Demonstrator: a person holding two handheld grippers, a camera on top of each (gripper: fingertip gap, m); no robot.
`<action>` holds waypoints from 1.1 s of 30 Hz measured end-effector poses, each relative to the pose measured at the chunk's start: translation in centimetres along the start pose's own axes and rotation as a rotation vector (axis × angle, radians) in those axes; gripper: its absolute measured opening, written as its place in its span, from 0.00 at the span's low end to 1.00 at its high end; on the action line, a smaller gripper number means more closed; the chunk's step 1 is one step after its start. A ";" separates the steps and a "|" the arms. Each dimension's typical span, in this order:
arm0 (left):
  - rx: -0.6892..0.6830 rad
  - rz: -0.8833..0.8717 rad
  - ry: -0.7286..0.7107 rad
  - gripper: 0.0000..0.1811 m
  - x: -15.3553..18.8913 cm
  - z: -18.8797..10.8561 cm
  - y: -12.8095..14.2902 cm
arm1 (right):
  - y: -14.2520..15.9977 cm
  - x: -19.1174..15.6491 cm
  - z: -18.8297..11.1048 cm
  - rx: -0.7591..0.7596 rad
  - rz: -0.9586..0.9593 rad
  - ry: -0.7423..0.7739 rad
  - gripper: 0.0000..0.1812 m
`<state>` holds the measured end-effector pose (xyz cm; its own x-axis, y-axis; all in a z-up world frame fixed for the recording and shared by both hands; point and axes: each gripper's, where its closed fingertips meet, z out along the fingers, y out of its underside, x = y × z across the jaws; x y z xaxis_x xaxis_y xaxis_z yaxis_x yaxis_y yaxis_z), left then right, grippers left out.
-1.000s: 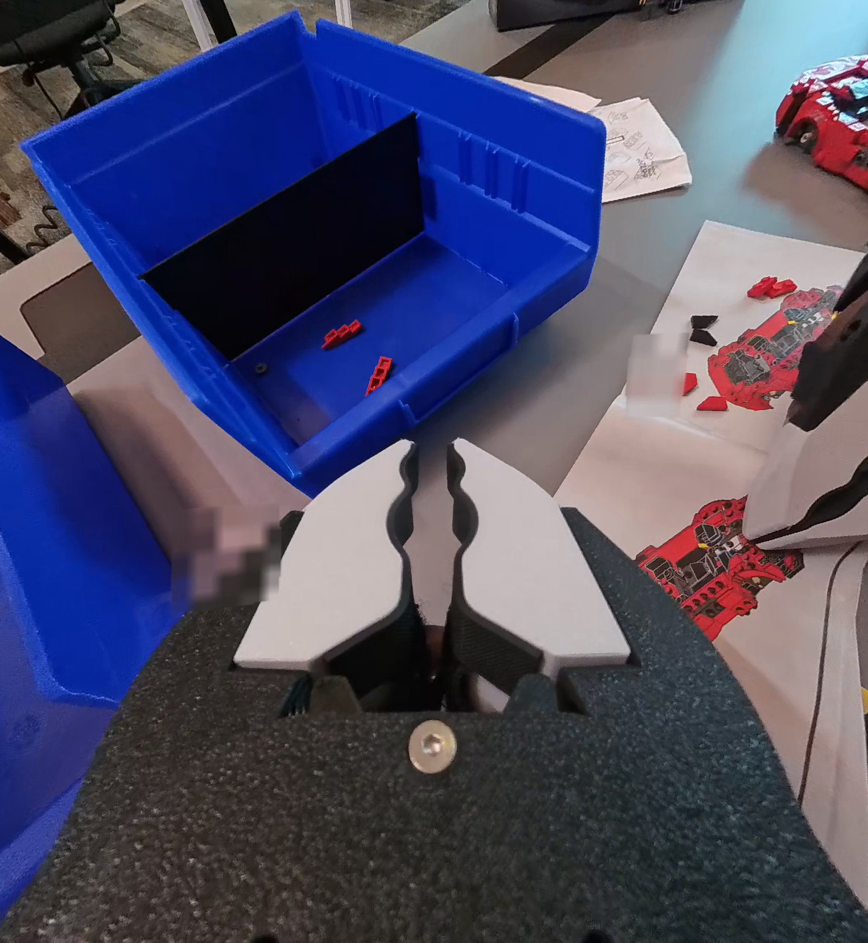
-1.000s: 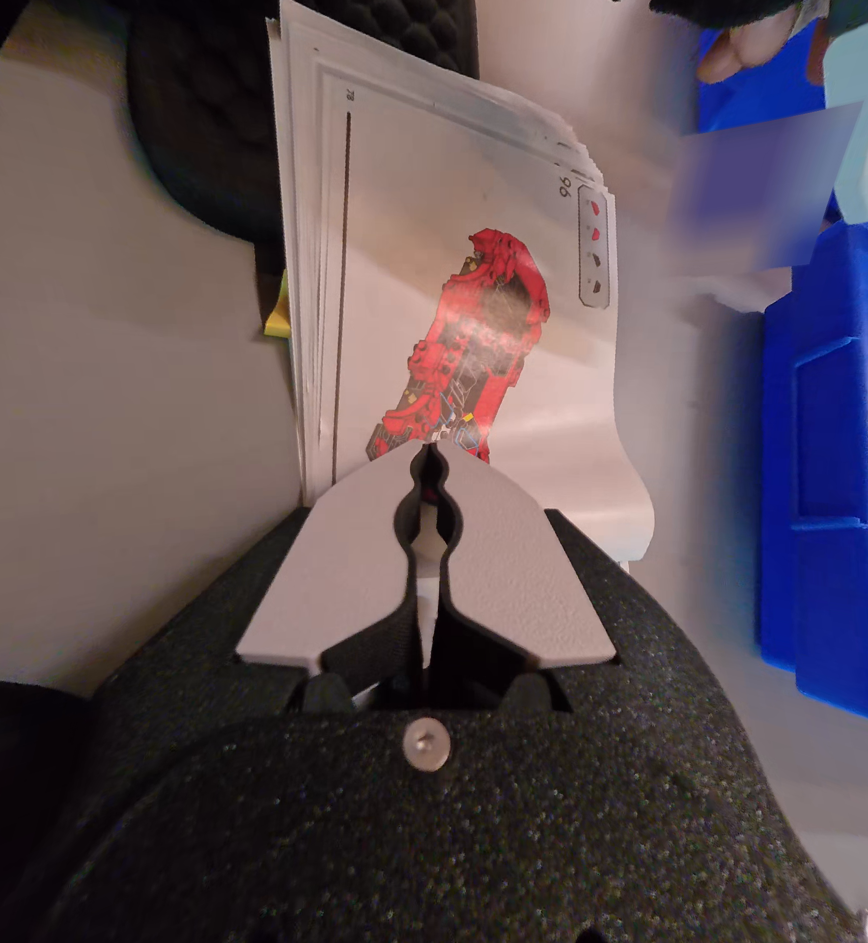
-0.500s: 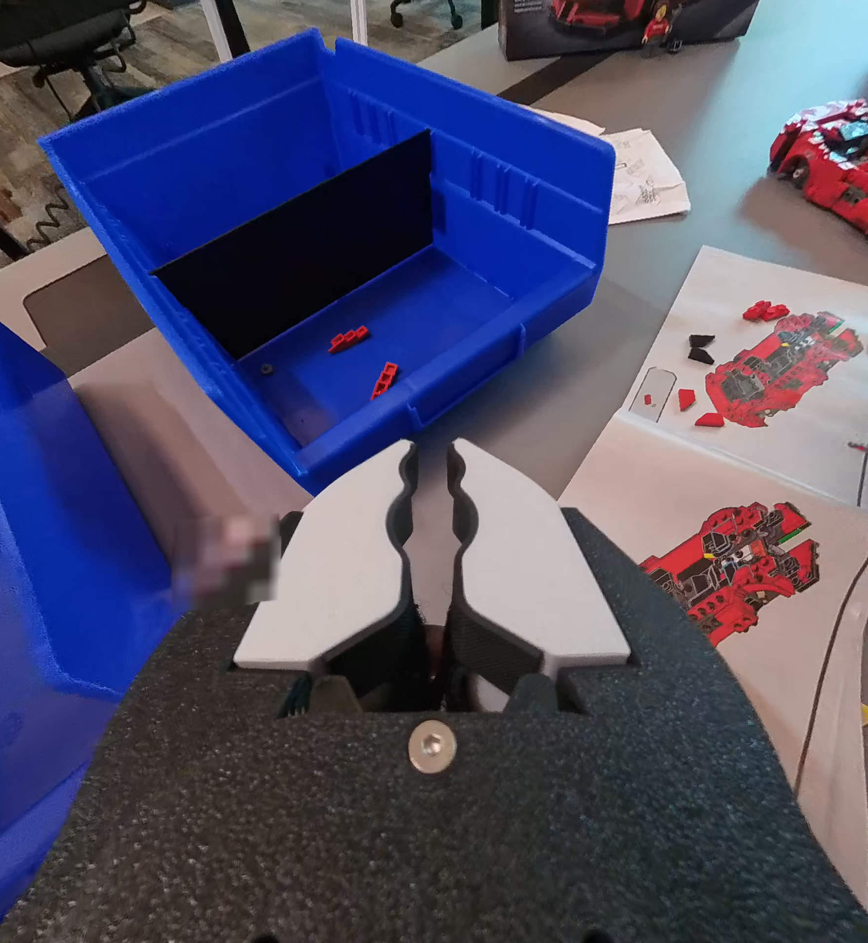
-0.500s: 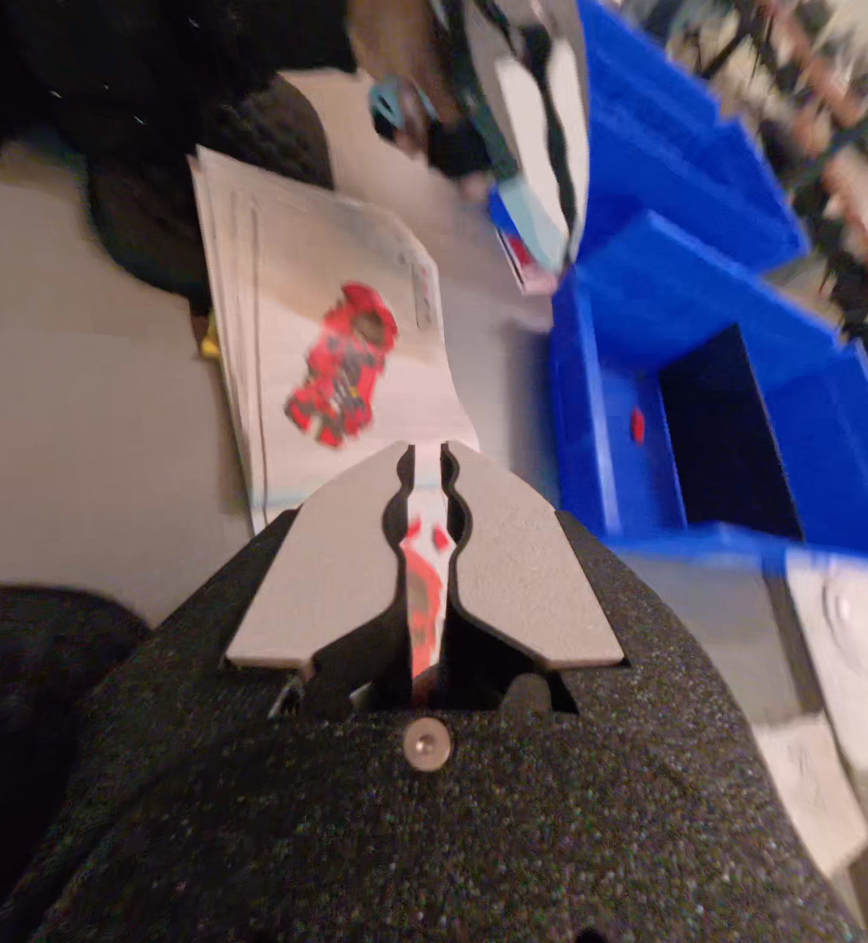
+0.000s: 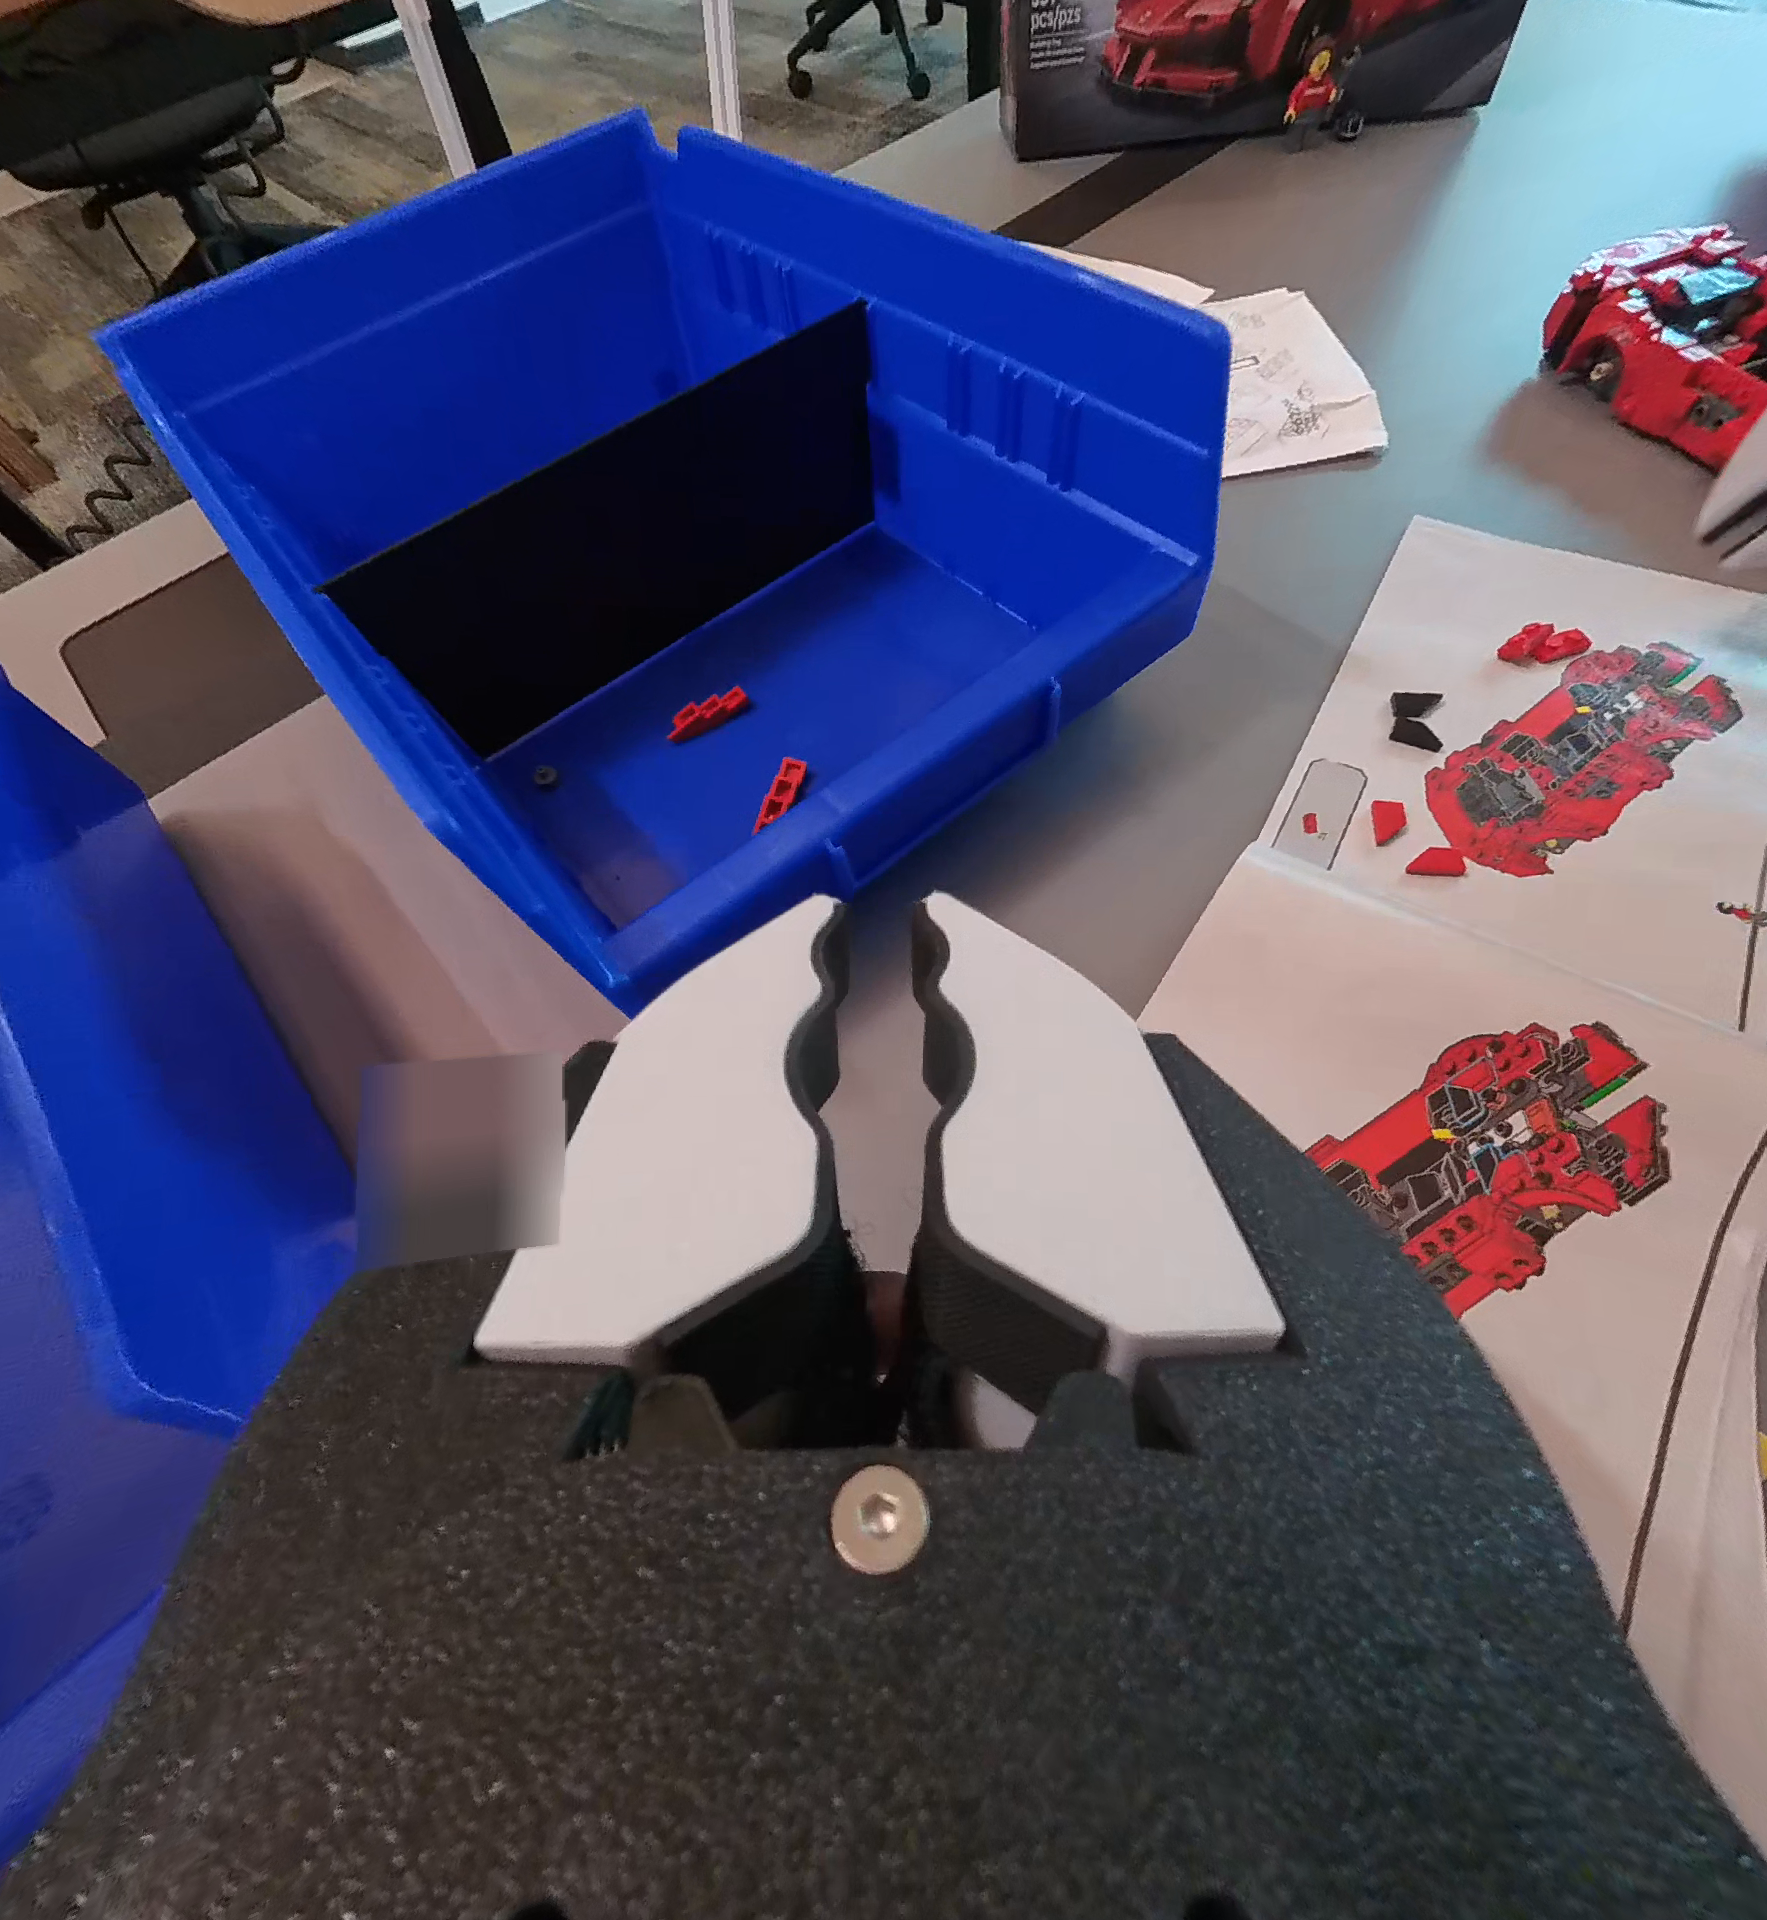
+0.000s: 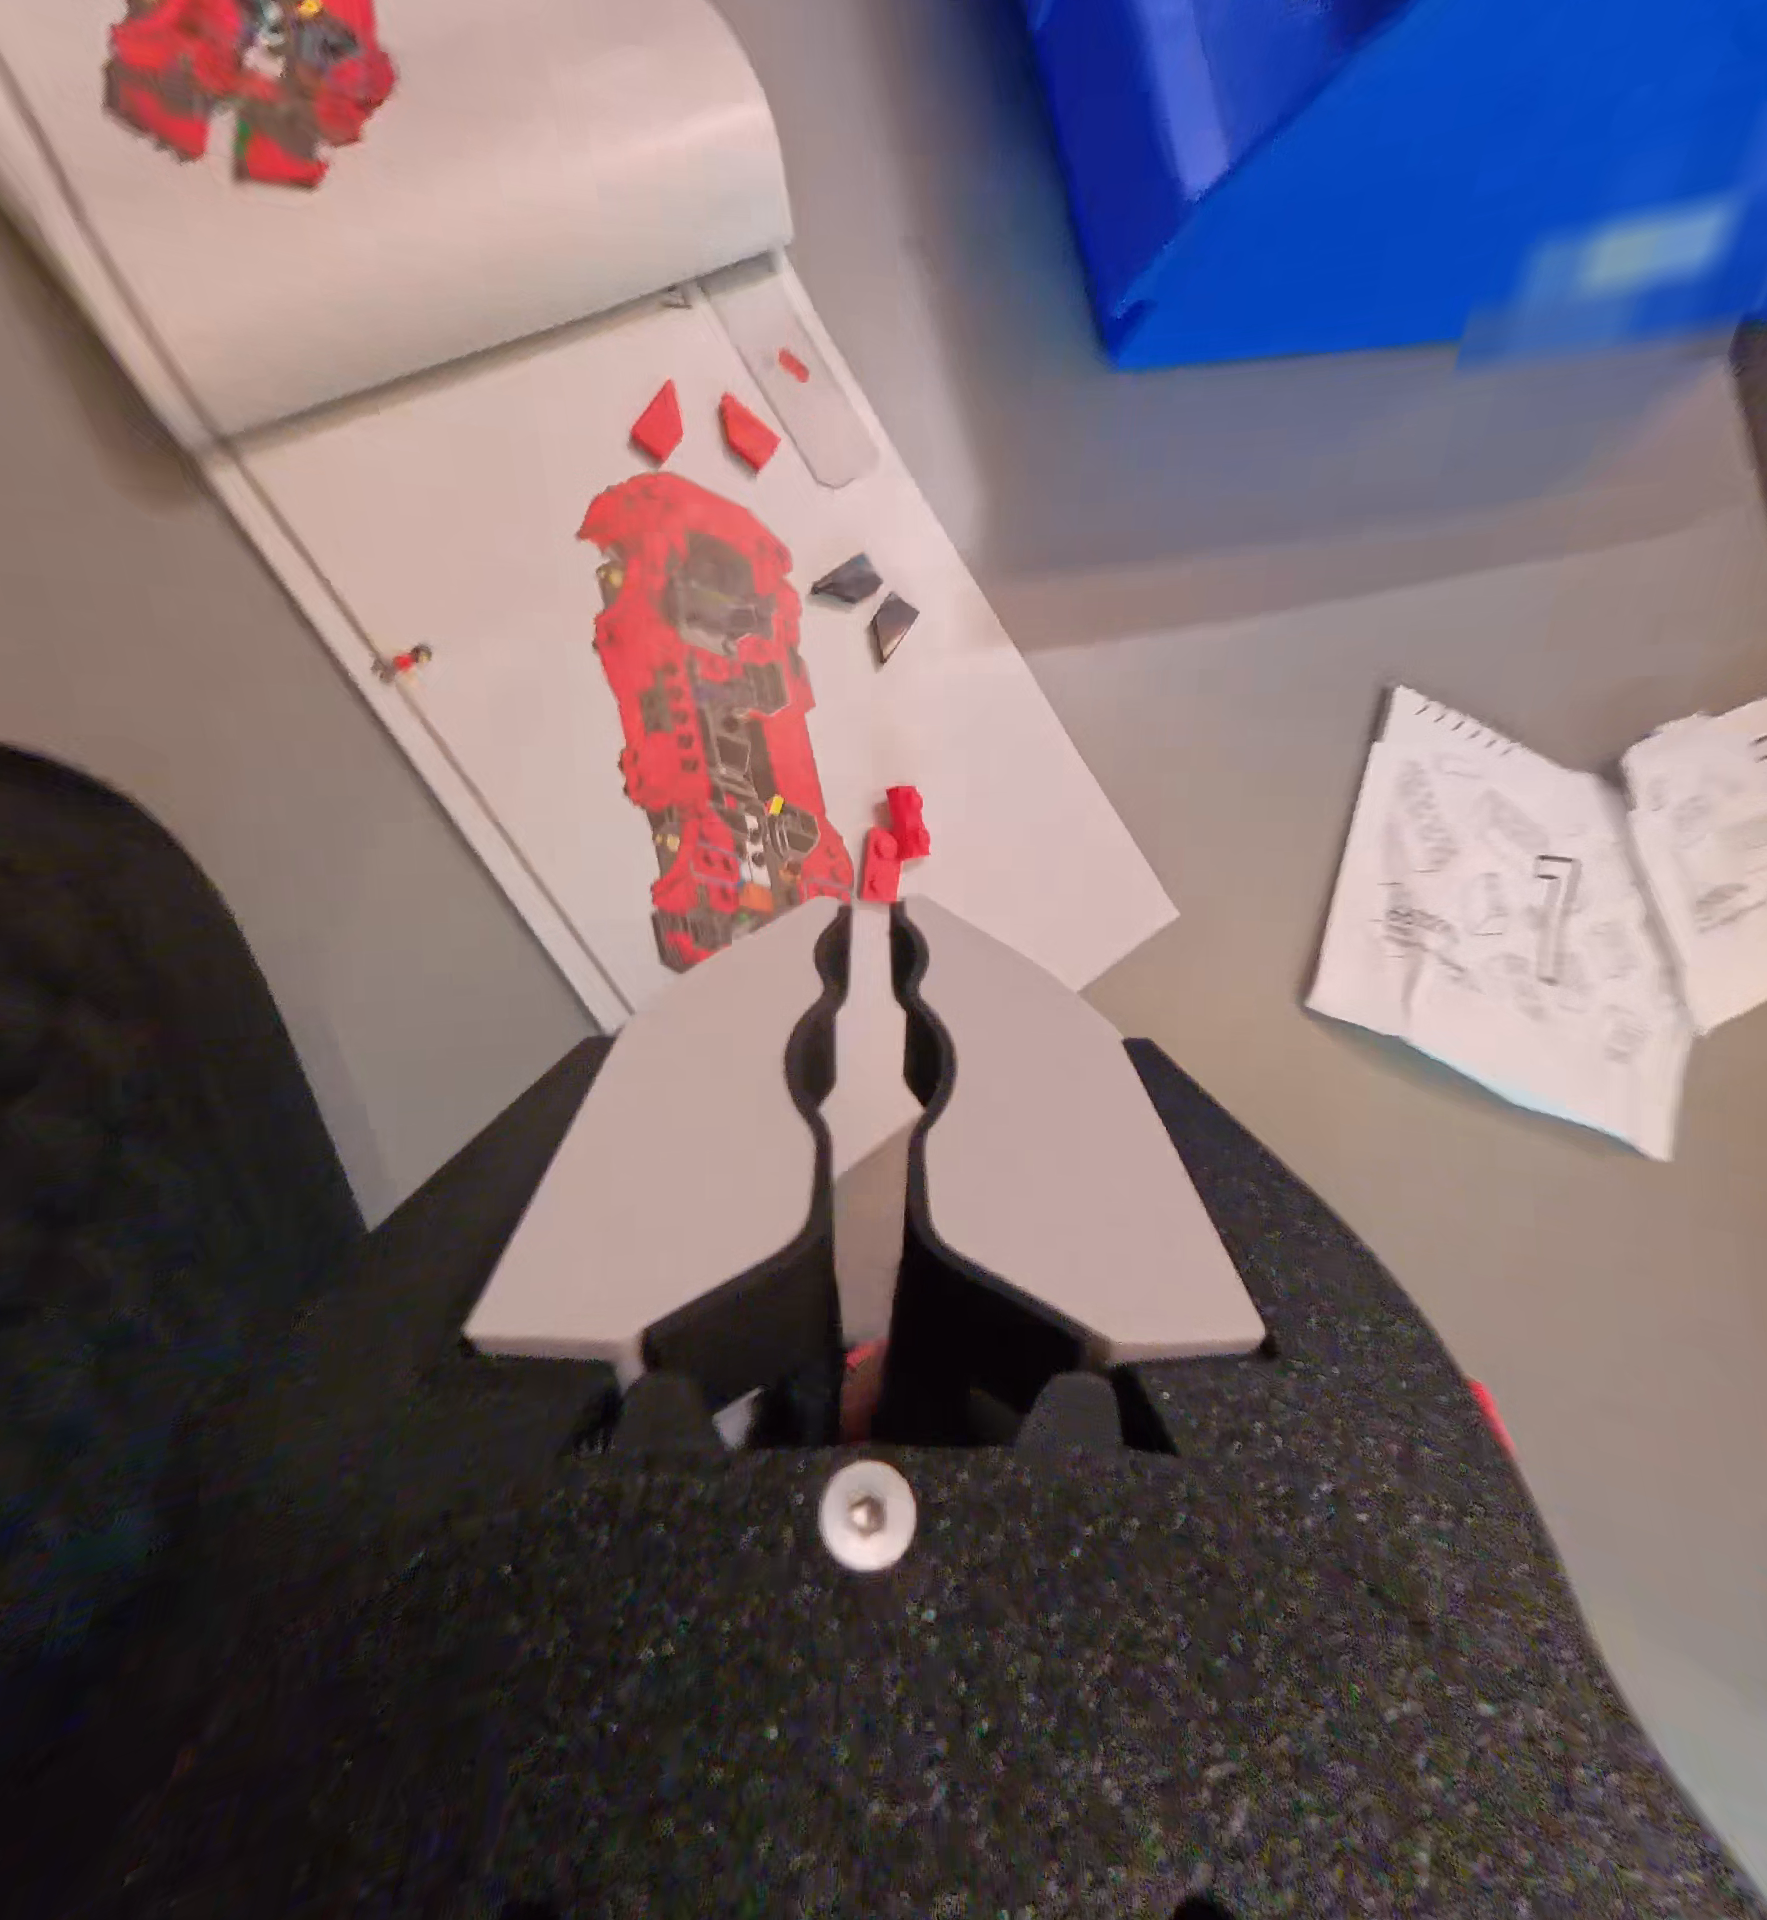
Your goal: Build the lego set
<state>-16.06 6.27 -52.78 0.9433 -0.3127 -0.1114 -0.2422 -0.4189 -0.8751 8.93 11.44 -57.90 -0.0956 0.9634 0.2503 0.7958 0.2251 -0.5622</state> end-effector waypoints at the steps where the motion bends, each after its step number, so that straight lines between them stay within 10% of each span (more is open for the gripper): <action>1: 0.001 -0.001 0.000 0.06 0.0 0.0 0.0 | 0.0 0.0 0.6 -0.002 0.043 -0.021 0.07; 14: -0.001 0.011 0.094 0.06 1.8 0.3 0.0 | -9.4 -7.0 3.4 0.308 0.042 -0.283 0.04; 19: -0.047 0.033 0.400 0.04 6.5 -0.4 0.8 | -13.3 -10.3 4.8 0.377 -0.011 -0.382 0.02; 33: -0.286 0.176 0.673 0.03 11.3 -1.5 5.2 | -12.6 -11.6 6.2 0.334 -0.010 -0.437 0.03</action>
<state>-6.97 -0.71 -57.93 0.5654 -0.8103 0.1540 -0.5127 -0.4915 -0.7040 -3.72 -1.70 -58.57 -0.3983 0.9156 -0.0542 0.5677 0.1997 -0.7986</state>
